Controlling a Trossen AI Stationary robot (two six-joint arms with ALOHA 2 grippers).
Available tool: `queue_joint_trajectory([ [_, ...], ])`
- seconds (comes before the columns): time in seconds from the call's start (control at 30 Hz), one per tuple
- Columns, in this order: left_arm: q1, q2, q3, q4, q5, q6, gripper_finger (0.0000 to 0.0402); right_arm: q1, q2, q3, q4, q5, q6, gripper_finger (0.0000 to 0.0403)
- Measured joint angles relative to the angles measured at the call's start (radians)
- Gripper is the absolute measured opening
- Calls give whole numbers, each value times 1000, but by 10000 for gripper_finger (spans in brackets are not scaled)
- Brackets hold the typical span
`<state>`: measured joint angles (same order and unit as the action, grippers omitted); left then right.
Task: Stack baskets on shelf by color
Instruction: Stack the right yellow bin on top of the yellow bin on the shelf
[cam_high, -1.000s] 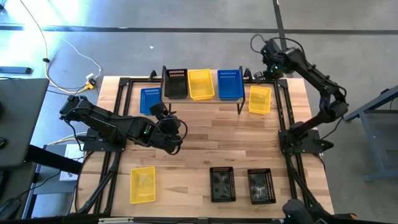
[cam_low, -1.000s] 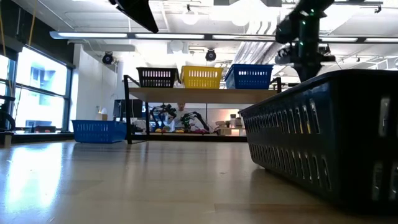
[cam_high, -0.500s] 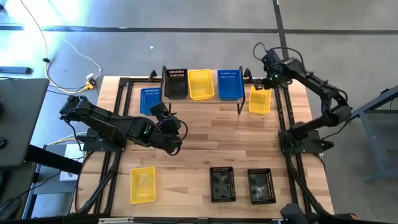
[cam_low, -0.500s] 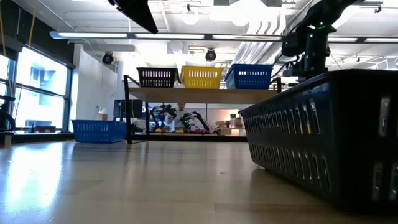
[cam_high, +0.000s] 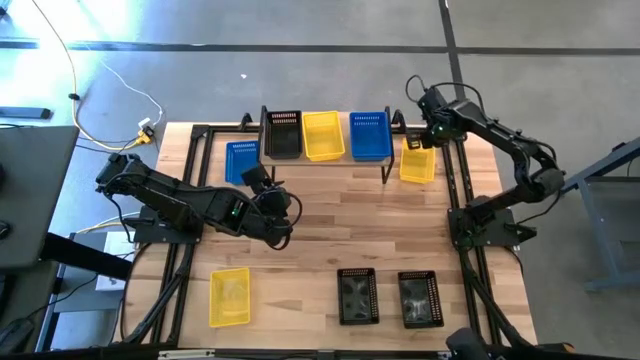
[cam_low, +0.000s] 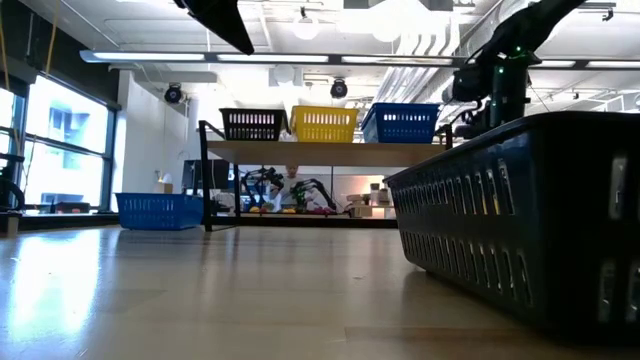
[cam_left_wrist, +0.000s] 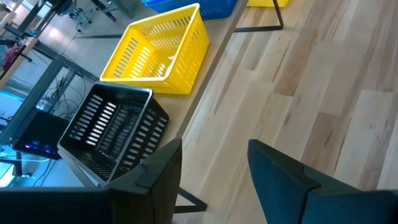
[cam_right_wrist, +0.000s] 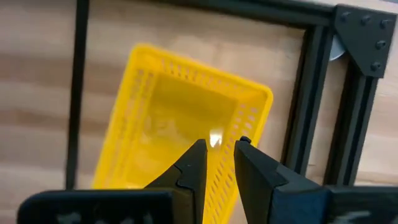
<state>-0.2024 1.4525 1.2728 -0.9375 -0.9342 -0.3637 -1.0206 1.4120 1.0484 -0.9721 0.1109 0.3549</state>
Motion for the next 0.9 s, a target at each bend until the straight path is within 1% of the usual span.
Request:
queue_joint_trajectory([
  [0.1,0,0,0,0,0,0,172,3,0,-16,-52,-39,-109,67],
  [0.27,0,0,0,0,0,0,172,21,0,-17,-120,-63,-253,67],
  [0.5,0,0,0,2,7,-2,172,29,0,-17,-220,-67,-377,67],
  [0.63,0,0,0,9,11,0,172,47,0,-17,-252,-73,-389,67],
  [0.73,0,0,0,10,11,0,172,69,0,-17,-261,-124,-379,67],
  [0.8,0,0,0,10,11,0,172,83,0,-17,-266,-149,-344,67],
  [0.9,0,0,0,10,11,0,172,97,0,-17,-263,-149,-243,67],
])
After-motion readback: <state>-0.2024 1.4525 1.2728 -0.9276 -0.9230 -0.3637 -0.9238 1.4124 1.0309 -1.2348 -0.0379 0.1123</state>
